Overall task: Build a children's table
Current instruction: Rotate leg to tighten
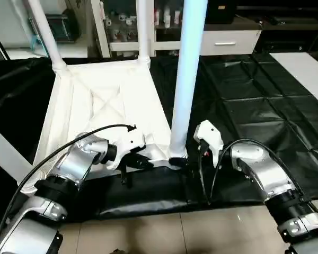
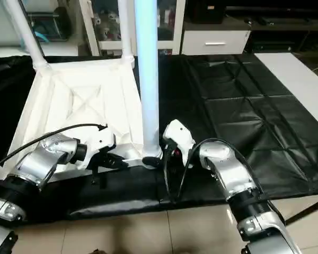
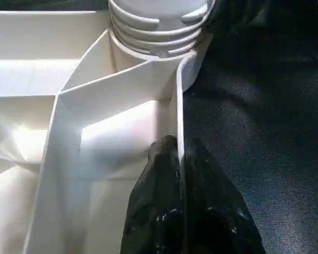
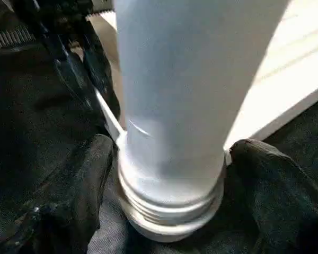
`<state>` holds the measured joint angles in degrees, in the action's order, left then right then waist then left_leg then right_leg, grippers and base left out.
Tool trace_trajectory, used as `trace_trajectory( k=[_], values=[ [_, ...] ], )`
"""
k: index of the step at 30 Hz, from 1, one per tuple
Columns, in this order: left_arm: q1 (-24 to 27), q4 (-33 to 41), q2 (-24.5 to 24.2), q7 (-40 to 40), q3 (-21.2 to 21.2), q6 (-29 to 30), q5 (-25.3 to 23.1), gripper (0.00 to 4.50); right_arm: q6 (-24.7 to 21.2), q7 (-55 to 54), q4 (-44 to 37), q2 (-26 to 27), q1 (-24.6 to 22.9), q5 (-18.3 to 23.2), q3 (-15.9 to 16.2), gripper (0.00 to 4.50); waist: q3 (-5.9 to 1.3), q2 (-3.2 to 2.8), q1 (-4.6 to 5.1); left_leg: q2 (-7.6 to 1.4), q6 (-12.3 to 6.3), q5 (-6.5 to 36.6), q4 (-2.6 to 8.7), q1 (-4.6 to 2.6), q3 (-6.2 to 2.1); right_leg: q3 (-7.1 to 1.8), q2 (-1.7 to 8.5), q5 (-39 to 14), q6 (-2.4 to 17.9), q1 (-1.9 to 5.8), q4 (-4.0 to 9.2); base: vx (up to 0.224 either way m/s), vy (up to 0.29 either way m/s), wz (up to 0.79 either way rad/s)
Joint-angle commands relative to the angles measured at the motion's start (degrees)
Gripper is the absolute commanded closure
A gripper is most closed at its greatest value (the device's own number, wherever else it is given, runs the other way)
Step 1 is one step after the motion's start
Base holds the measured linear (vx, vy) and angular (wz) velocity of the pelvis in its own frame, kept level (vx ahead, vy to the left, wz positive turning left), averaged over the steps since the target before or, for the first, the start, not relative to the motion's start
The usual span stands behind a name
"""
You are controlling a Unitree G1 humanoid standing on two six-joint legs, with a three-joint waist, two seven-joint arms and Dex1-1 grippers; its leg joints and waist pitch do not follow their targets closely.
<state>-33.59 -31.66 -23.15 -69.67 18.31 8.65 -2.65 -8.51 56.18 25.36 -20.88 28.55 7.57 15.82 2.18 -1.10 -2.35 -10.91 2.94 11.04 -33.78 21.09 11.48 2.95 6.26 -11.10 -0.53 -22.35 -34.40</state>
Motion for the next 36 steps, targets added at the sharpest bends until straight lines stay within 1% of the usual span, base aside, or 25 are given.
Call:
trace_trajectory(
  k=[1,3,4,7,8,9,10,12,14,15,16,19,27,30,33,34,35,36],
  values=[
    [2.2,-0.9,1.4,-0.7,1.2,0.1,1.2,4.45,1.9,0.7,1.4,0.0,1.4,-1.3,0.6,0.64,-3.39,0.94,-0.09,-2.1,-4.63,7.2,3.7,-0.65,-0.69,-1.72,1.91,-2.1,16.6,2.3,2.67,0.0,0.0,0.0],
    [2.2,-1.2,1.5,-0.5,0.8,-0.3,1.3,4.45,2.6,0.9,2.7,0.3,1.8,-1.5,0.4,0.64,-3.39,0.75,-0.15,-2.15,-4.29,8.3,3.71,-0.79,-0.69,-1.79,2.03,-3.6,16.2,2.21,2.8,0.0,0.0,0.0],
    [2.2,-1.2,1.6,-0.5,0.7,-0.4,1.4,4.45,2.9,1.0,3.3,0.5,2.1,-1.5,0.2,0.64,-3.36,0.76,-0.07,-2.12,-4.14,8.5,3.76,-0.79,-0.69,-1.79,1.95,-3.9,16.2,2.18,2.87,0.0,0.0,0.0],
    [2.3,-1.4,1.6,-0.5,0.4,-0.3,1.5,4.45,3.3,1.2,4.2,0.8,2.6,-1.5,0.0,0.64,-3.4,0.74,-0.06,-2.12,-4.25,8.0,3.73,-0.71,-0.71,-1.78,1.9,-3.1,16.3,2.24,2.73,0.0,0.0,0.0],
    [2.3,-1.4,1.6,-0.6,0.4,-0.3,1.6,4.45,3.3,1.2,4.4,0.9,2.7,-1.4,0.0,0.64,-3.4,0.65,-0.09,-2.13,-4.25,8.1,3.75,-0.76,-0.71,-1.76,1.9,-3.2,16.3,2.21,2.75,0.0,0.0,0.0],
    [2.3,-1.5,1.6,-0.7,0.3,-0.4,1.7,4.48,3.5,1.3,4.7,1.0,2.8,-1.4,0.0,0.81,-3.41,0.71,-0.08,-2.12,-4.27,8.1,3.72,-0.77,-0.68,-1.77,1.84,-3.1,16.3,2.22,2.74,0.0,0.0,0.0],
    [2.3,-1.6,1.7,-0.8,0.1,-0.4,1.9,4.48,3.7,1.5,5.1,1.1,2.9,-1.3,0.0,0.81,-3.42,0.71,-0.09,-2.13,-4.35,8.1,3.72,-0.77,-0.67,-1.77,1.86,-2.9,16.4,2.21,2.71,0.0,0.0,0.0],
    [2.4,-2.0,2.2,-0.9,-0.6,-0.6,2.7,4.5,4.2,1.9,6.0,1.3,3.0,-1.3,-0.1,1.09,-3.43,0.57,-0.1,-2.12,-4.43,8.1,3.7,-0.78,-0.67,-1.75,1.84,-2.7,16.5,2.19,2.7,0.0,0.0,0.0],
    [2.5,-2.1,2.4,-1.0,-1.1,-0.6,3.2,4.5,4.4,2.0,6.3,1.4,3.0,-1.4,-0.2,1.21,-3.48,0.62,-0.13,-2.12,-4.43,8.0,3.65,-0.79,-0.64,-1.76,1.87,-2.4,16.7,2.2,2.64,0.0,0.0,0.0],
    [2.6,-2.3,2.4,-1.0,-1.2,-0.7,3.4,4.5,4.5,2.0,6.4,1.5,3.1,-1.4,-0.2,1.28,-3.47,0.48,-0.17,-2.13,-4.47,8.0,3.66,-0.78,-0.65,-1.76,1.86,-2.2,16.8,2.19,2.64,0.0,0.0,0.0],
    [2.7,-2.7,2.6,-1.1,-1.8,-0.8,3.9,4.5,4.7,2.1,6.8,1.6,3.2,-1.4,-0.3,1.39,-3.48,0.61,-0.1,-2.12,-4.52,7.9,3.66,-0.71,-0.65,-1.75,1.79,-1.8,16.8,2.25,2.61,0.0,0.0,0.0],
    [3.0,-2.9,2.4,-1.0,-2.1,-1.2,3.9,4.5,4.9,2.3,7.3,1.8,3.3,-1.4,-0.4,1.66,-3.49,0.59,-0.14,-2.1,-4.77,7.9,3.63,-0.71,-0.62,-1.76,1.84,-1.7,16.9,2.26,2.6,0.0,0.0,0.0],
    [3.4,-3.2,1.9,-1.3,-2.8,-1.4,3.7,4.5,5.6,3.2,8.5,2.1,3.6,-1.4,-0.5,1.77,-3.45,0.64,-0.16,-2.18,-4.65,8.4,3.71,-0.77,-0.61,-1.79,1.84,-3.0,16.6,2.16,2.67,0.0,0.0,0.0],
    [3.4,-3.1,1.9,-1.4,-2.7,-1.4,3.4,4.5,5.6,3.2,8.7,2.3,3.5,-1.4,-0.5,1.78,-3.47,0.66,-0.16,-2.15,-4.9,7.8,3.66,-0.75,-0.58,-1.8,1.79,-2.2,16.7,2.16,2.59,0.0,0.0,0.0],
    [3.6,-2.9,2.2,-0.6,-2.5,-1.4,2.8,4.5,4.9,0.7,8.9,3.2,3.0,-0.5,-2.1,1.78,-3.44,0.69,-0.18,-2.15,-5.01,7.9,3.66,-0.69,-0.57,-1.83,1.86,-2.4,16.8,2.17,2.61,0.0,0.0,0.0],
    [3.6,-2.6,2.6,0.1,-2.5,-1.5,2.7,4.5,4.6,-1.0,9.1,3.9,2.8,-0.1,-3.0,1.78,-3.36,0.71,-0.11,-2.15,-4.76,8.4,3.74,-0.65,-0.59,-1.85,1.88,-3.4,16.6,2.13,2.72,0.0,0.0,0.0],
    [3.6,-2.6,3.3,1.4,-2.6,-1.5,2.5,4.5,4.6,-3.6,9.1,4.8,2.4,0.1,-4.0,1.78,-3.3,0.7,-0.05,-2.15,-4.53,9.0,3.82,-0.63,-0.65,-1.84,1.9,-4.3,16.4,2.13,2.8,0.0,0.0,0.0],
    [3.2,-3.1,4.9,4.2,-3.1,-0.6,2.3,4.5,4.4,-8.7,9.3,6.8,1.5,0.0,-5.4,1.78,-3.22,0.76,0.12,-2.15,-4.0,9.9,3.88,-0.6,-0.66,-1.95,1.94,-5.8,16.0,2.05,2.98,0.0,0.0,0.0]
  ],
)
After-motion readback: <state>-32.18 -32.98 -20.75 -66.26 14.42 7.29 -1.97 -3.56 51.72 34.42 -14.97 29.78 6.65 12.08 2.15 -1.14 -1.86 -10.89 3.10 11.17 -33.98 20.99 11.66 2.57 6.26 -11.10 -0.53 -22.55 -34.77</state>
